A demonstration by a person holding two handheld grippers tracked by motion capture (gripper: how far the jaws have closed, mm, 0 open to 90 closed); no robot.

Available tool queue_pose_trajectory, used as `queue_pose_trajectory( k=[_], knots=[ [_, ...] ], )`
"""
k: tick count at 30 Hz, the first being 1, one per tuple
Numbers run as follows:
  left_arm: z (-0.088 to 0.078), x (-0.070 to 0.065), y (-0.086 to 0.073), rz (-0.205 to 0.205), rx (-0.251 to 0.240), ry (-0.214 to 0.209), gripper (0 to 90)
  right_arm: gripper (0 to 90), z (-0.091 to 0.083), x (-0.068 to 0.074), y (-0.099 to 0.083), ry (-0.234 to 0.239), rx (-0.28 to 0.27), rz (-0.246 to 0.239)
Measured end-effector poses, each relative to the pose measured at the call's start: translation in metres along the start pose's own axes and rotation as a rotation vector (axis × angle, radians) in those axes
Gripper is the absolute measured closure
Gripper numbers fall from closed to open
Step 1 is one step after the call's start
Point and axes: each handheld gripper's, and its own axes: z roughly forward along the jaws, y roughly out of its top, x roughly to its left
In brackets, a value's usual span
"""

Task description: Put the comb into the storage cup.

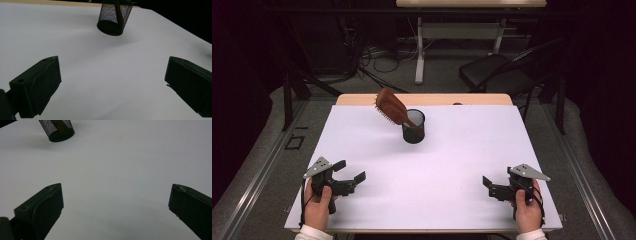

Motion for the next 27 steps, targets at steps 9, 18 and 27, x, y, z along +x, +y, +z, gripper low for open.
queue_pose_trajectory(
  k=[9,18,27],
  knots=[
    [0.0009,0.0026,-0.0015,-0.003,0.004,0.006,0.6,0.0,0.0006,-0.0022,-0.001,0.004,-0.001,0.012],
    [0.0003,0.0041,-0.0019,-0.003,0.006,0.011,0.6,0.0,0.0006,-0.0023,-0.0013,0.007,0.001,0.013],
    [0.0003,0.004,-0.0023,-0.005,0.006,0.012,0.6,0.0,0.0008,-0.0026,-0.0015,0.009,-0.004,0.021]
  ],
)
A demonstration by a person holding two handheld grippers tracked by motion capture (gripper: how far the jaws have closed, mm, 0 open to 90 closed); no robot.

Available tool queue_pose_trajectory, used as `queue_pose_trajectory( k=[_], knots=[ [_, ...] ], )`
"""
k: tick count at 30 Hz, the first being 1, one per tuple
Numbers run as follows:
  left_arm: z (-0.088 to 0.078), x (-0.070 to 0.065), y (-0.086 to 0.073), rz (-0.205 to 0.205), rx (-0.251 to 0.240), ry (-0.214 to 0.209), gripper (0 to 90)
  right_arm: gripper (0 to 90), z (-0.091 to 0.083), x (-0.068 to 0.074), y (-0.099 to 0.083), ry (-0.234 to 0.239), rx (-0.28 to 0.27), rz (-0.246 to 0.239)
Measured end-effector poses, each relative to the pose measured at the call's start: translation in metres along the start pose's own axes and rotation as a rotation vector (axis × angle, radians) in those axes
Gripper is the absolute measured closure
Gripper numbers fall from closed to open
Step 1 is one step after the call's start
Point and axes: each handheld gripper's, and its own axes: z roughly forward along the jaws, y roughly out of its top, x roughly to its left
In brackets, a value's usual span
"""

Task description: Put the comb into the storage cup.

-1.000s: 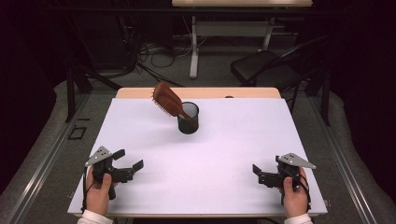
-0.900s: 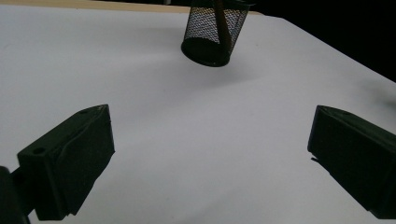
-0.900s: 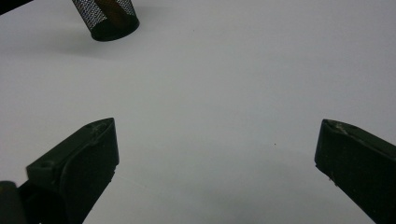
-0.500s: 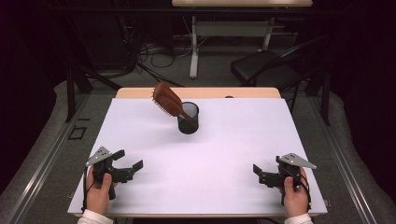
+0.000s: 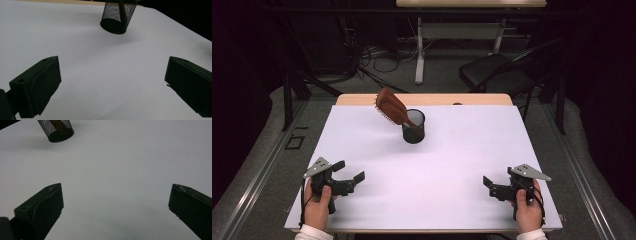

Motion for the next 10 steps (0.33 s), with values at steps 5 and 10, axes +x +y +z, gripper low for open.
queue_pose_trajectory(
  k=[5,10],
  knots=[
    [-0.0002,0.0003,0.0001,0.0,-0.001,0.002,0.6,0.0,-0.0011,-0.0013,0.0002,-0.005,0.0,0.0],
    [-0.0005,0.0001,0.0004,0.001,-0.003,0.002,0.6,0.0,-0.0015,-0.0021,0.0002,-0.006,0.0,0.008]
  ],
)
